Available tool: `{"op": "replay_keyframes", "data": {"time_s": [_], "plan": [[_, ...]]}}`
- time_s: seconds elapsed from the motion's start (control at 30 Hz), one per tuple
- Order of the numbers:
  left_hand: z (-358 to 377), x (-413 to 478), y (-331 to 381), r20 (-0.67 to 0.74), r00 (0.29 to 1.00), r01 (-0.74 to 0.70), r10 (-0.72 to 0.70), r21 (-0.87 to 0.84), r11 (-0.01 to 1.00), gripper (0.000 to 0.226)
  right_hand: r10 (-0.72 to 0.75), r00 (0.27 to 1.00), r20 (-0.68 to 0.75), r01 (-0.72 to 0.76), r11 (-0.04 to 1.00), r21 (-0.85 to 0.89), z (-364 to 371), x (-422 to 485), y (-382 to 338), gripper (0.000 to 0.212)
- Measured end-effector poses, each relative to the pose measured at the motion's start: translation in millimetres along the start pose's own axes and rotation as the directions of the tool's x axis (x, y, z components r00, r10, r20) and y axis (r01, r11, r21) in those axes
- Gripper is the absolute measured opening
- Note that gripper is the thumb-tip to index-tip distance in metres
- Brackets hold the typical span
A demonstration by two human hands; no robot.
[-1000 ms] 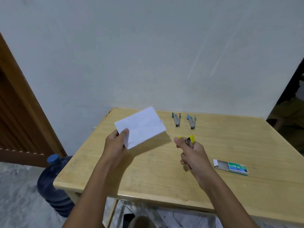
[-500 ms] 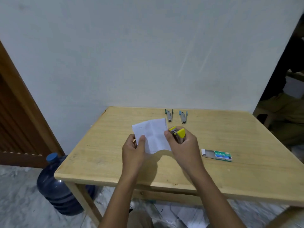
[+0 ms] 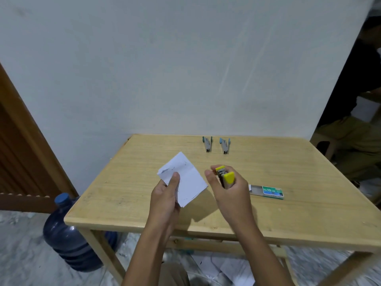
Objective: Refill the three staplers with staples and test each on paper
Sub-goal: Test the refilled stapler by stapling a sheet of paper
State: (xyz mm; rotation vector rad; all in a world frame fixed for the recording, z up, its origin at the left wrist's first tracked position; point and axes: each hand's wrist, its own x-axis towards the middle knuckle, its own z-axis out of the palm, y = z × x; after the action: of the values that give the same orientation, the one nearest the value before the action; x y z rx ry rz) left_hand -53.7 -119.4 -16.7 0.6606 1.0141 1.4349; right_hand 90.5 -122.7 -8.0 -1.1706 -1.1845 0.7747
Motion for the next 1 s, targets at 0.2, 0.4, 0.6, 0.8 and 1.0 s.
{"op": "replay_keyframes", "data": {"time_s": [0.2,0.4,0.6,0.8,1.0], "plan": [[3.8,-3.0,4.3,0.046,0.998,-0.054,0.048,0.138,0.989,0.028,0.223,0.947,0.234,-0.23,0.973,0.006,-11.7,-0.9,-0.3,0.018],[7.2,-9.0,0.4,0.133,0.991,-0.053,0.035,0.133,0.99,0.027,0.241,0.964,0.116,-0.244,0.97,0.019,-12.3,-1.9,2.3,0.027],[14.2,-17.2,-10.5,0.19,0.982,-0.006,-0.015,0.11,0.994,0.016,0.291,0.957,-0.006,-0.289,0.953,0.096,-9.5,-4.7,6.4,0.037],[14.3,-16.6,-10.4,0.167,0.984,-0.082,0.055,0.156,0.984,0.02,0.321,0.947,0.029,-0.323,0.941,0.102,-12.5,-7.8,8.1,0.037],[17.3,-18.5,-11.5,0.177,0.984,-0.039,0.014,0.135,0.99,0.016,0.299,0.953,0.047,-0.302,0.949,0.093,-17.2,-9.4,4.8,0.029]]}}
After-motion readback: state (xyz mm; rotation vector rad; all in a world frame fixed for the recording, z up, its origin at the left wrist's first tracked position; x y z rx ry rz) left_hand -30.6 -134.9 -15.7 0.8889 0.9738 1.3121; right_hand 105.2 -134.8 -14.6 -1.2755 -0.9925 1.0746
